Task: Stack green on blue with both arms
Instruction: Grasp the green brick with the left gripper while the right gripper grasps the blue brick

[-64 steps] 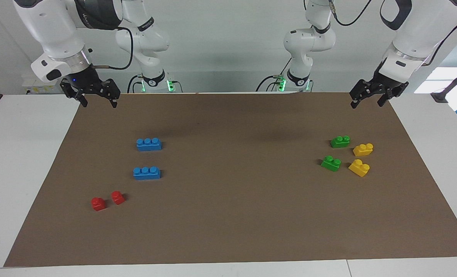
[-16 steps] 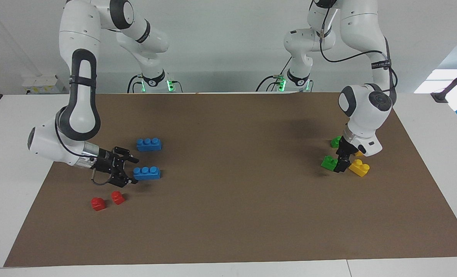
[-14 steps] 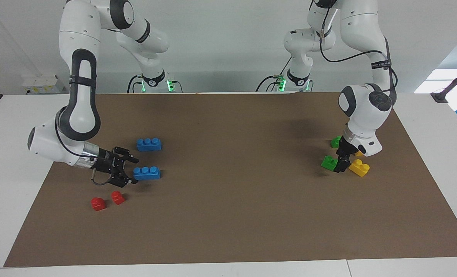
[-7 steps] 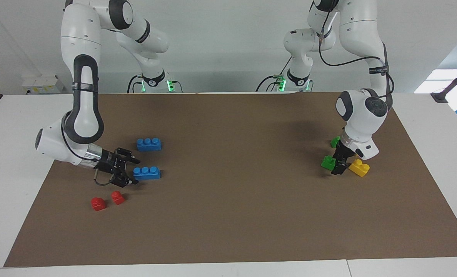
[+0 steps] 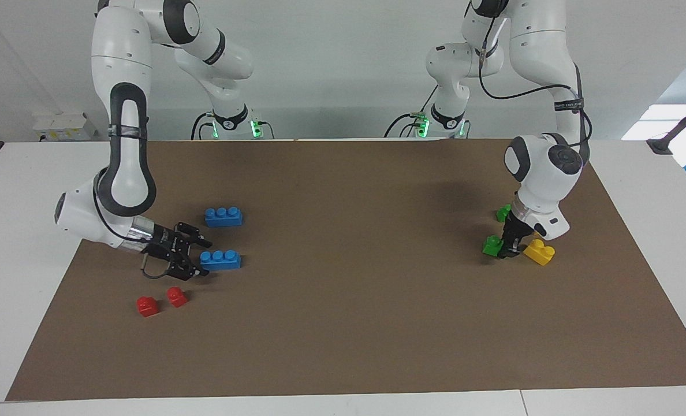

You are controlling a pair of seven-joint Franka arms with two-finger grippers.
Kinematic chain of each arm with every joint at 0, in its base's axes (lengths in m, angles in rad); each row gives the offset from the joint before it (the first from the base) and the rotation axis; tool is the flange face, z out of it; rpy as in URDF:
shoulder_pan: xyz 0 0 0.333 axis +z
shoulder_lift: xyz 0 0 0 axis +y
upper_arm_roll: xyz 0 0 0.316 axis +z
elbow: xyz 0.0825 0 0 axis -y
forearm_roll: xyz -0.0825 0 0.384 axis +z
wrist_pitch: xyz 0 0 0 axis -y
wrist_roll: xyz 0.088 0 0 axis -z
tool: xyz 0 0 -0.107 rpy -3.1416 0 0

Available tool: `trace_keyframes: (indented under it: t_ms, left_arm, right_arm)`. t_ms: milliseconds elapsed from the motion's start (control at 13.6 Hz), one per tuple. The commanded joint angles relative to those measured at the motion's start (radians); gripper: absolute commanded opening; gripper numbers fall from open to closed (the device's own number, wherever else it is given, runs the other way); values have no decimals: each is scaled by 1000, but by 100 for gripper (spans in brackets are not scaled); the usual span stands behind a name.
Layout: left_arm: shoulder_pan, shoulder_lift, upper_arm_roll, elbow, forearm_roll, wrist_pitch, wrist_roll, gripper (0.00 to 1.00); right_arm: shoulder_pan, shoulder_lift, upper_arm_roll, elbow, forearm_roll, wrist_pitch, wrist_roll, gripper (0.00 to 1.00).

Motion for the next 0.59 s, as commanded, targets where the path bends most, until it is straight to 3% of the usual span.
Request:
trace_keyframes:
  t_ms: [0, 148, 516]
  left_arm:
    - [-5, 2, 1, 40, 3, -22, -10, 0]
    - [-8, -1, -3, 99, 3, -96, -12, 0]
    - [-85, 0, -1, 320, 3, -364, -77, 0]
  right_arm:
    - [-10, -27, 7, -33, 31, 12, -41, 30]
    - [-6, -26, 7, -30, 29, 16, -46, 0]
    - [57, -37, 4, 27, 11, 40, -53, 0]
